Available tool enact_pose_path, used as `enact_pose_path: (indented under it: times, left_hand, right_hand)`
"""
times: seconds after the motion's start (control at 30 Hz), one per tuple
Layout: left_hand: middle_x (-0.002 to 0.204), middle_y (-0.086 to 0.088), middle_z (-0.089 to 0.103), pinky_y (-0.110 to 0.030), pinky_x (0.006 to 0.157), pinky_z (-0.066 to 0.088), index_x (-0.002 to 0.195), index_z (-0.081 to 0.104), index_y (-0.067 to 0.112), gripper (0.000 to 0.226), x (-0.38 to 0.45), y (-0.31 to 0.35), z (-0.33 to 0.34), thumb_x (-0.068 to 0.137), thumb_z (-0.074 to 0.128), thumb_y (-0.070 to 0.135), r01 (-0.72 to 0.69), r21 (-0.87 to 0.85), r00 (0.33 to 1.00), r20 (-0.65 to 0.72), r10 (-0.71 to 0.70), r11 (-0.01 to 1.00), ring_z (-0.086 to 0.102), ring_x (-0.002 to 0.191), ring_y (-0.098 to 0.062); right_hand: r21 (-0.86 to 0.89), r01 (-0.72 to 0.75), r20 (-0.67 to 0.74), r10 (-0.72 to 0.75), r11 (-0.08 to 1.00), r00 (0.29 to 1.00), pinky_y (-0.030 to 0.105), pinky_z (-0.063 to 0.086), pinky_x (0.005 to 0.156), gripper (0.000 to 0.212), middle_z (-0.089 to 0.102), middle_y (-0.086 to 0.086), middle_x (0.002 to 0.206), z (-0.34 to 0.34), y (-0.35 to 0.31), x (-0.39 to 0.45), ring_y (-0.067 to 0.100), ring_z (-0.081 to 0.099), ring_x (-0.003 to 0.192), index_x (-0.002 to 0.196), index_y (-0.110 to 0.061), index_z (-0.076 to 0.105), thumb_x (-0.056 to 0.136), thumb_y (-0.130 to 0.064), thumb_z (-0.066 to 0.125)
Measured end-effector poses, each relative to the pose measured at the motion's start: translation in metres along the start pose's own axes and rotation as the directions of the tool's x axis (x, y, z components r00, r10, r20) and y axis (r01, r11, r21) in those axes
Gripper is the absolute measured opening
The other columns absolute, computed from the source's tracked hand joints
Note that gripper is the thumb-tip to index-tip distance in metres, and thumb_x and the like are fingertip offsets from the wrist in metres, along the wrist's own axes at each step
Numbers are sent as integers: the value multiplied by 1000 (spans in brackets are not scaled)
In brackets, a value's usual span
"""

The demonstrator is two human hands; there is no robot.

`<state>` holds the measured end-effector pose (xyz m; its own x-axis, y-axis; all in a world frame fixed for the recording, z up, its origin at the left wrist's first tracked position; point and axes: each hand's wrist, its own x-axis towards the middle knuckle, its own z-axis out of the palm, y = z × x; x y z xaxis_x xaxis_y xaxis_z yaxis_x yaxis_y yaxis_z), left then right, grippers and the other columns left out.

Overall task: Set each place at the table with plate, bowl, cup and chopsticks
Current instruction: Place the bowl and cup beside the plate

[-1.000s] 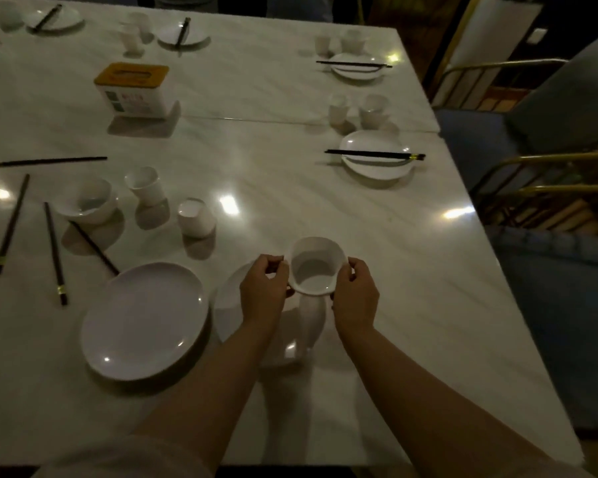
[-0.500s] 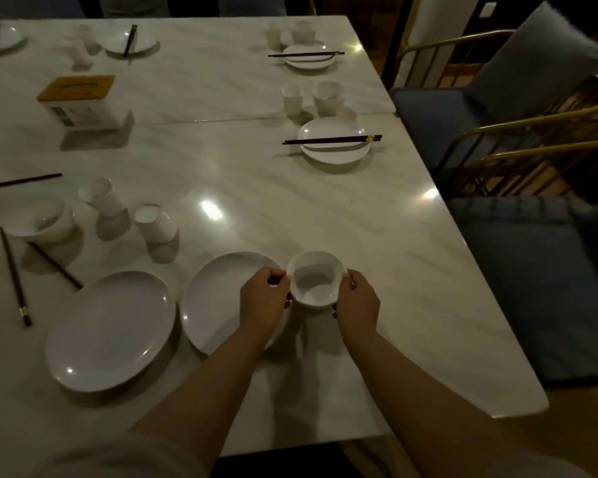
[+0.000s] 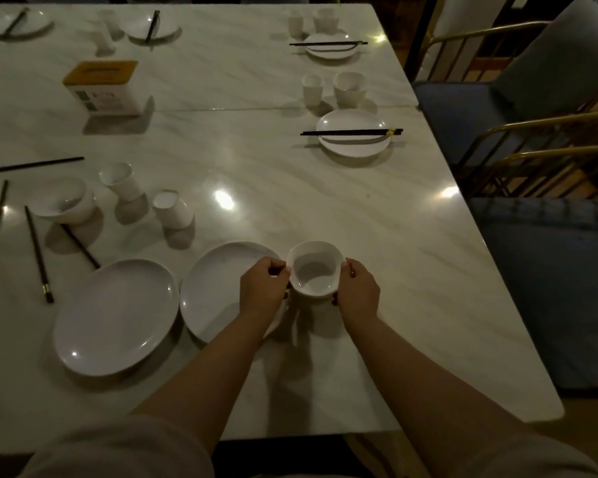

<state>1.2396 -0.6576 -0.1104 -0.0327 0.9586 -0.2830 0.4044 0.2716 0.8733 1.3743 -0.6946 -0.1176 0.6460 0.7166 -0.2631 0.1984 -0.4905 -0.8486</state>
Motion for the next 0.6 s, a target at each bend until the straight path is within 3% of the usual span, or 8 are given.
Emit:
enact_pose_path:
  times: [0.1, 0.17, 0.27, 0.4, 0.5, 0.6]
  left_hand:
    - [94, -3, 65, -39, 79, 60, 99, 64, 13, 8, -1, 1, 1, 91, 61, 14, 8, -2, 1000, -3, -8, 1000, 67, 88, -23]
    - [94, -2, 66, -40, 80, 59, 99, 64, 14, 8, 0, -1, 1, 91, 61, 17, 2, 6, 1000, 2, -2, 1000, 68, 89, -24]
    - [95, -1, 68, -43, 83, 58, 99, 65, 17, 10, 3, 0, -3, 92, 60, 22, -7, -6, 1000, -10, 7, 1000, 69, 86, -21]
    - [101, -2, 68, -38, 84, 58, 104, 64, 18, 13, 14, 9, -22, 95, 55, 19, -5, -32, 999, -43, 3, 999, 69, 83, -15]
    - [99, 1, 69, -31, 82, 55, 99, 65, 23, 12, 28, 10, -47, 93, 56, 17, -24, -6, 989, -143, 23, 1000, 66, 90, -15]
    - [106, -1, 66, -20, 77, 42, 107, 66, 16, 19, 47, 10, -75, 90, 57, 12, -23, 60, 957, -288, 39, 998, 59, 93, -12]
  right_hand:
    - [-38, 7, 24, -6, 999, 1000, 36, 52, 86, 31, 65, 10, 110, -5, -1, 1, 29, 63, 97, 118, -18, 63, 99, -28, 40]
    - [-73, -6, -16, 5, 997, 1000, 24, 39, 84, 34, 53, 6, 114, -6, -5, 0, 25, 56, 106, 128, -16, 56, 99, -28, 44]
    - [-95, 100, -75, -107, 990, 991, 25, 41, 82, 40, 37, 0, 107, -5, -18, -8, 17, 48, 98, 135, -18, 49, 96, -21, 52]
    - [-165, 317, 56, -312, 934, 948, 18, 40, 84, 34, 40, -1, 109, 13, -36, -12, 9, 43, 93, 127, -16, 58, 94, -14, 51]
    - [-154, 372, 166, -347, 915, 923, 7, 28, 80, 29, 45, -1, 106, 36, -53, -12, 8, 45, 92, 122, -17, 62, 95, -16, 52]
    - [-86, 401, 270, -366, 912, 891, 8, 31, 80, 27, 48, -3, 104, 65, -69, -12, 8, 48, 94, 120, -17, 64, 96, -15, 52]
